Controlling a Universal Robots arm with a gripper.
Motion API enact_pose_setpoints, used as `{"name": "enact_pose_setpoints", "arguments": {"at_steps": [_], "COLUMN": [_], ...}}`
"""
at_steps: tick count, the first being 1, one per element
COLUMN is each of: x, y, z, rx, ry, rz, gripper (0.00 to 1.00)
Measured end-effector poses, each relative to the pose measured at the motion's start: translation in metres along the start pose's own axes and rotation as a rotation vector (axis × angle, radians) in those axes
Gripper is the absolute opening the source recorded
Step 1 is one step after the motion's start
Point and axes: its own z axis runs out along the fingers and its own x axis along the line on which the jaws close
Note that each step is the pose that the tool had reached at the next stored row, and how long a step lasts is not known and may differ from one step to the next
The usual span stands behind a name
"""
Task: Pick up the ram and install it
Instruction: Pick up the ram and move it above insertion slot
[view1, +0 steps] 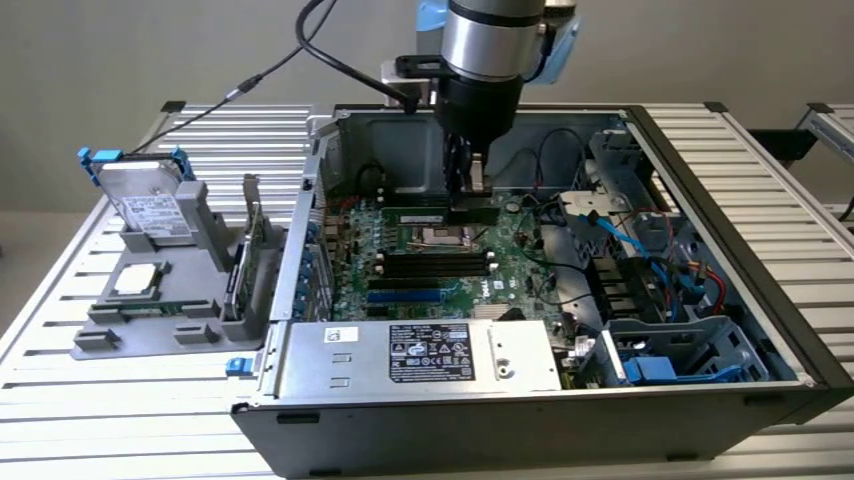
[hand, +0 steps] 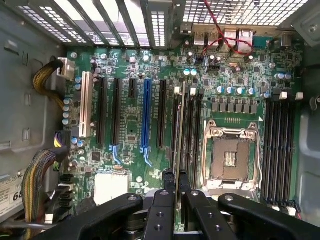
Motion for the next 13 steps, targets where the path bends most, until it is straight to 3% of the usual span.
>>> {"name": "enact_pose_setpoints", "arguments": {"at_steps": [4,8,13], "x": [-0.001,-0.001,-0.002], "y": [-0.0003,-0.0007,-0.0014], "z": [0.0053,0.0115,0.0207], "rx": [0.0070,0.0076,0.0081], "ry": [0.0038,0.0089,0.0098], "rz": [-0.008,-0.021,-0.023], "gripper": [0.14,0.14,0.14]}}
